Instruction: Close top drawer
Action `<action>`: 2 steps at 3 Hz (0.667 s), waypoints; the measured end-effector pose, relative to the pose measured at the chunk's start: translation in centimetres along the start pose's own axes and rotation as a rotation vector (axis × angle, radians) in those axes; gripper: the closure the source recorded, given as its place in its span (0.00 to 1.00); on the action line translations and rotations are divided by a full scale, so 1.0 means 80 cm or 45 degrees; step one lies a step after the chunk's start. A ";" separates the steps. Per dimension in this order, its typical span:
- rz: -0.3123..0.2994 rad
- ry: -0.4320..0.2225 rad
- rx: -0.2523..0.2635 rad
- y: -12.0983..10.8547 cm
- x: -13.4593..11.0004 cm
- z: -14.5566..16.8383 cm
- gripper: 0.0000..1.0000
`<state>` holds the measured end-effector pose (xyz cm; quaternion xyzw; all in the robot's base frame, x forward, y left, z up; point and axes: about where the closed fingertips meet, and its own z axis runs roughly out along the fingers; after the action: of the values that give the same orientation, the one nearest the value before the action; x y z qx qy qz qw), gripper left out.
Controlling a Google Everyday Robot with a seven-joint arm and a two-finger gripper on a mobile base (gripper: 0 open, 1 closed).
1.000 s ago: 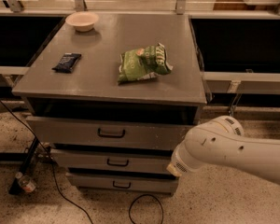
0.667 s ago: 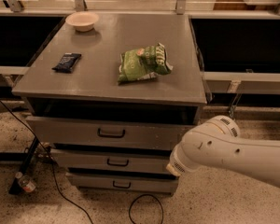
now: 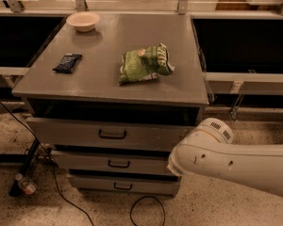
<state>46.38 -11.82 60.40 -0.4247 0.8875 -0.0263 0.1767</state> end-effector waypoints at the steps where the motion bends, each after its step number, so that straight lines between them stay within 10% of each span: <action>1: 0.000 0.019 0.010 -0.003 -0.004 0.008 1.00; 2: 0.020 0.004 0.032 -0.011 -0.031 0.022 1.00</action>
Offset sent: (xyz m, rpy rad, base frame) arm 0.0547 0.0365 -0.0167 -0.0054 -0.0344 -0.0341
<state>49.08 -10.31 59.66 -0.4154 0.8907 -0.0369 0.1807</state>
